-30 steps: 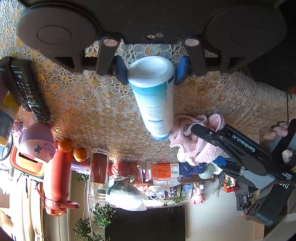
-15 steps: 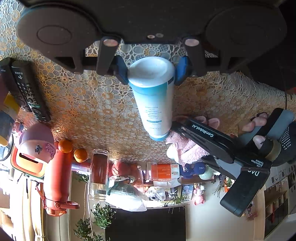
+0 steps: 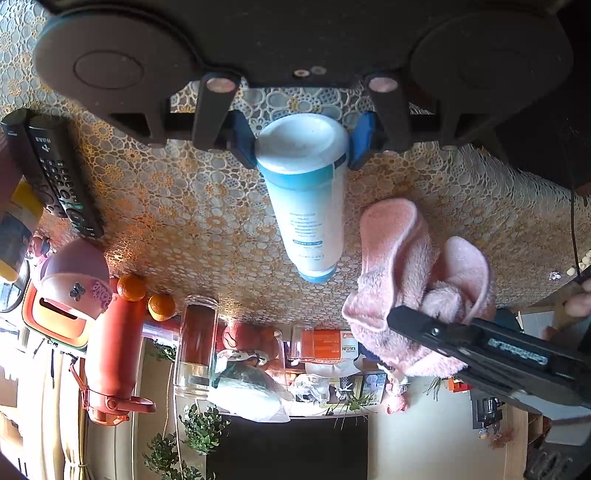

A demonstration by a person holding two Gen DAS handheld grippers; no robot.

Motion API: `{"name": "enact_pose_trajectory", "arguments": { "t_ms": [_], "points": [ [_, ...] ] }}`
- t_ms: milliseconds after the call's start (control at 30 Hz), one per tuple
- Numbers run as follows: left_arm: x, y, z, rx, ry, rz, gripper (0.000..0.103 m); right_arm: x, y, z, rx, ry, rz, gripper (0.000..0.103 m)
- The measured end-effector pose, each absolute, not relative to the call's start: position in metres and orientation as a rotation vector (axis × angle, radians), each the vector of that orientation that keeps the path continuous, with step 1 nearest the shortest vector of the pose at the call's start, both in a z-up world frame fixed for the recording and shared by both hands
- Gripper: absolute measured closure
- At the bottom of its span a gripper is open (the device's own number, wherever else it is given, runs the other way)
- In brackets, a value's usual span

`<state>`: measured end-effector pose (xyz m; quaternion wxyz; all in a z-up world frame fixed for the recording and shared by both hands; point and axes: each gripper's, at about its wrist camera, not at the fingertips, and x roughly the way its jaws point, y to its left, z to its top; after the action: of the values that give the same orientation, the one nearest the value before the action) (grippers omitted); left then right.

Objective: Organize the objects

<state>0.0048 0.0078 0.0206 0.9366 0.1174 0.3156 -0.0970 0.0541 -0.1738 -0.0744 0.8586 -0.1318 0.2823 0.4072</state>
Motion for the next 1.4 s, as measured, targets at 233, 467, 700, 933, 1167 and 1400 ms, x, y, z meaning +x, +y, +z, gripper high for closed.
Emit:
{"name": "enact_pose_trajectory", "arguments": {
  "t_ms": [233,467,700,933,1167,1400],
  "points": [
    [0.010,-0.050,0.004,0.336,0.673,-0.367,0.071,0.054,-0.174,-0.074,-0.284,0.591,0.861,0.051],
    [0.031,-0.053,-0.012,0.324,0.696,-0.363,0.071,0.055,-0.175,-0.074,-0.292,0.588,0.873,0.051],
    [0.060,-0.027,-0.014,0.294,0.701,-0.261,0.071,0.057,-0.177,-0.074,-0.279,0.588,0.879,0.051],
    [0.079,-0.011,-0.017,0.303,0.695,-0.192,0.071,0.057,-0.178,-0.075,-0.263,0.589,0.877,0.051],
    [0.093,0.002,-0.020,0.292,0.706,-0.158,0.071,0.058,-0.180,-0.074,-0.248,0.592,0.875,0.051],
    [0.089,0.001,-0.015,0.295,0.710,-0.138,0.071,0.056,-0.178,-0.075,-0.256,0.594,0.867,0.051]
  ]
}}
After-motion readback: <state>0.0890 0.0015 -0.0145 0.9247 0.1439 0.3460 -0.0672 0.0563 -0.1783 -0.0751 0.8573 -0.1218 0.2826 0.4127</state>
